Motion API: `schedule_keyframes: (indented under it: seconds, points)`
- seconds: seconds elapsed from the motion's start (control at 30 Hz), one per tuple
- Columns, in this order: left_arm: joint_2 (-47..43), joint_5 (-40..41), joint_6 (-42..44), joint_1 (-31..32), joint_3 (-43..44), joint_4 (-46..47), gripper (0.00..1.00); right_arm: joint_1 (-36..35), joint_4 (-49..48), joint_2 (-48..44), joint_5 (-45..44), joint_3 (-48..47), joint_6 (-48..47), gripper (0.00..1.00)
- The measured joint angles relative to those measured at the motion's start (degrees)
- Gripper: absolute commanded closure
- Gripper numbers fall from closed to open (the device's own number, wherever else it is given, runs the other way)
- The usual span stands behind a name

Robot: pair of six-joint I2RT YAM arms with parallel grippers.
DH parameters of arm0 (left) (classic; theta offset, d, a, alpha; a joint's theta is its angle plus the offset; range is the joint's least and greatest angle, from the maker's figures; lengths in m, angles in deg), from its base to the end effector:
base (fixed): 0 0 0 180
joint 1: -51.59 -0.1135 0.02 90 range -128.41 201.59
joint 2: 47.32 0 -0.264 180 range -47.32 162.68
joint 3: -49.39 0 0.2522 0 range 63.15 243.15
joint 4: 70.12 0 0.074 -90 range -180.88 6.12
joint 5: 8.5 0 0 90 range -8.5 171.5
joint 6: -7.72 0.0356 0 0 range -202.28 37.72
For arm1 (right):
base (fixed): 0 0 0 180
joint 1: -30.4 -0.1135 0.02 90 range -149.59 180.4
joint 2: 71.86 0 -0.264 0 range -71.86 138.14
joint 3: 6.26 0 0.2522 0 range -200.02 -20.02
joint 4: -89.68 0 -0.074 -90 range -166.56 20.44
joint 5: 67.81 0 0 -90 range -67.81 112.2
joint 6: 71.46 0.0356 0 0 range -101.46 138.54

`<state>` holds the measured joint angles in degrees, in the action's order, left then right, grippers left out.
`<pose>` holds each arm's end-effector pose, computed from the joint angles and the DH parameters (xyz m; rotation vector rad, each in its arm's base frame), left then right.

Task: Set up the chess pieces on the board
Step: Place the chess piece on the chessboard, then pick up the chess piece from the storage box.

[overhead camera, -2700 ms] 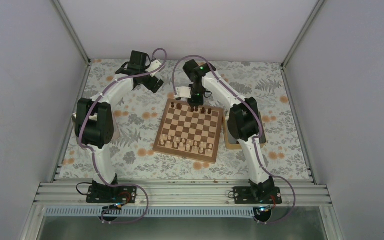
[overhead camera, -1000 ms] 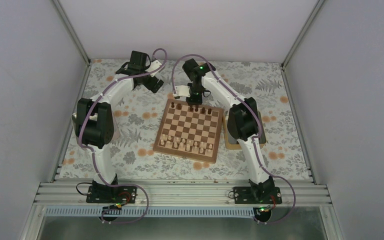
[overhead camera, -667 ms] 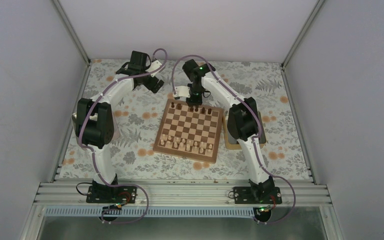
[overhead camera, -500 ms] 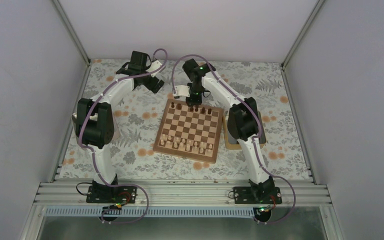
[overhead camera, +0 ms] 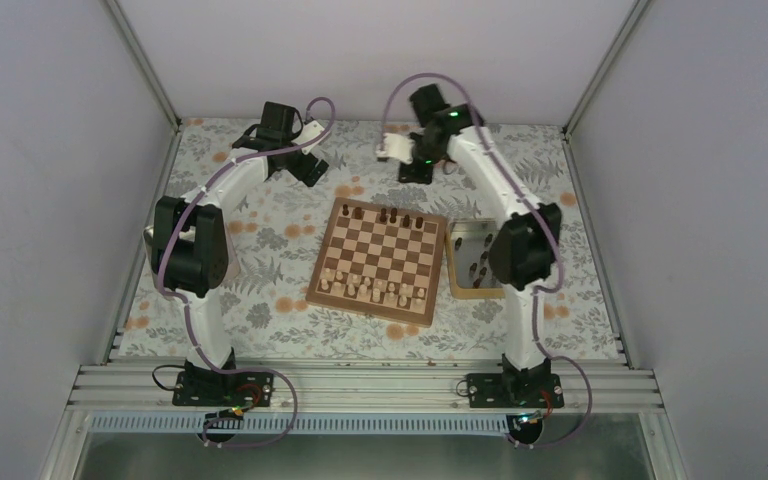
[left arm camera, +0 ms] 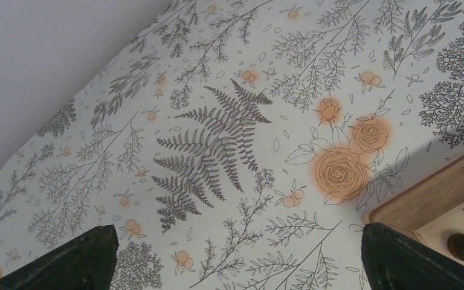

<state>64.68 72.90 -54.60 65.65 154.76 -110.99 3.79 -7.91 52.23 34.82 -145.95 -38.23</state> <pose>0.4286 -0.1128 0.2486 0.9159 2.2062 -0.0682 0.4022 0.2102 0.3000 -1.8358 1.9693 0.1439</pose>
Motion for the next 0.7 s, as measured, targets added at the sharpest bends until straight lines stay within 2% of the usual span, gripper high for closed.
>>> schedule_keyframes:
  seconds: [0.1,0.27,0.33,0.5,0.7]
  points:
    - [0.00,0.15,0.00,0.02,0.00,0.02,0.00,6.21,-0.52,-6.71,0.79,6.80,0.79,0.68]
    - [0.00,0.66,0.00,0.11,0.00,0.17,0.00,18.62,-1.22,-20.70,-0.20,26.14,1.44,0.69]
    - [0.00,0.76,0.00,0.13,0.00,0.28,0.00,21.55,-1.09,-24.94,-0.76,33.20,1.57,0.69]
    - [0.00,1.09,-0.02,0.22,0.00,0.42,0.00,25.53,-1.42,-34.69,-2.05,49.48,1.92,0.69]
    - [0.00,1.11,-0.02,0.22,0.00,0.39,0.00,27.17,-4.33,-38.47,-3.26,60.37,2.89,0.69]
